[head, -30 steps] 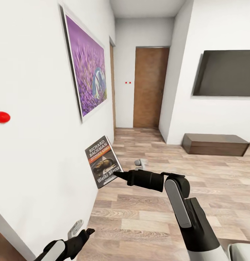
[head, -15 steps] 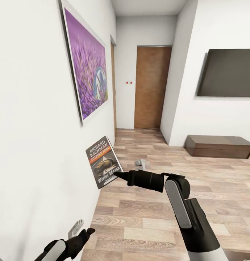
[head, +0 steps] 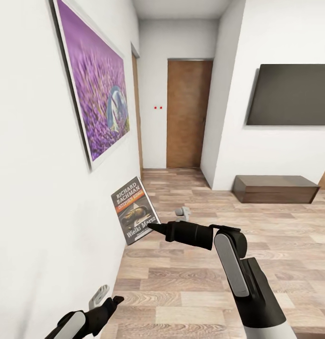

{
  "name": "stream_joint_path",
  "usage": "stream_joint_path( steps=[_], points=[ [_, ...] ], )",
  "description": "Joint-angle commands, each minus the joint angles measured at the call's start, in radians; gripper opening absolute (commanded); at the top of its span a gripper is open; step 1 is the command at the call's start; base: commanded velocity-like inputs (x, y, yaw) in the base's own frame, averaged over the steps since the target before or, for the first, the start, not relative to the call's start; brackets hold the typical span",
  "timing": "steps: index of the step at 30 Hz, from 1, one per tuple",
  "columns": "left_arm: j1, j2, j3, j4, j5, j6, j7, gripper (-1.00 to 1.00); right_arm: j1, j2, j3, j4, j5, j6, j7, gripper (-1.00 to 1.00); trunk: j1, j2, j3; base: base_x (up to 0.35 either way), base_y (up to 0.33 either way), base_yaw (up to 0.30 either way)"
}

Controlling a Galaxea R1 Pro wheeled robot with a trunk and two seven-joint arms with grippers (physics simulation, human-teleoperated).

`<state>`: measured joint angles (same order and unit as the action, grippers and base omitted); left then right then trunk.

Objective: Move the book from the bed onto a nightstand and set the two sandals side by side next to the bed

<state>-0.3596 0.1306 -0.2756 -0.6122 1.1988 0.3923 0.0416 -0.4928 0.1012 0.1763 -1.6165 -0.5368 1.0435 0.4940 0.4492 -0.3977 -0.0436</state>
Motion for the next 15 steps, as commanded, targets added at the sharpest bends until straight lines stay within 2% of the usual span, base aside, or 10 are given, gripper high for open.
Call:
stream_joint_path(
  steps=[1, 7, 15],
  points=[
    [-0.001, 0.001, -0.005, -0.002, 0.008, 0.0, 0.005, 1.0, -0.001, 0.001, 0.0, 0.0, 0.007, 0.004, 0.009, -1.0, 0.001, -0.002, -0.002, 0.148, 0.0, -0.016],
    [-0.001, 0.001, -0.005, -0.003, 0.008, 0.0, 0.005, 1.0, -0.001, 0.001, 0.001, 0.0, 0.007, 0.004, 0.01, -1.0, 0.001, -0.002, -0.002, 0.226, 0.0, -0.008],
    [-0.001, 0.001, -0.005, -0.003, 0.008, 0.0, 0.005, 1.0, -0.001, 0.0, 0.001, 0.0, 0.006, 0.004, 0.012, -1.0, 0.001, -0.002, -0.002, 0.293, 0.0, -0.002]
  ],
)
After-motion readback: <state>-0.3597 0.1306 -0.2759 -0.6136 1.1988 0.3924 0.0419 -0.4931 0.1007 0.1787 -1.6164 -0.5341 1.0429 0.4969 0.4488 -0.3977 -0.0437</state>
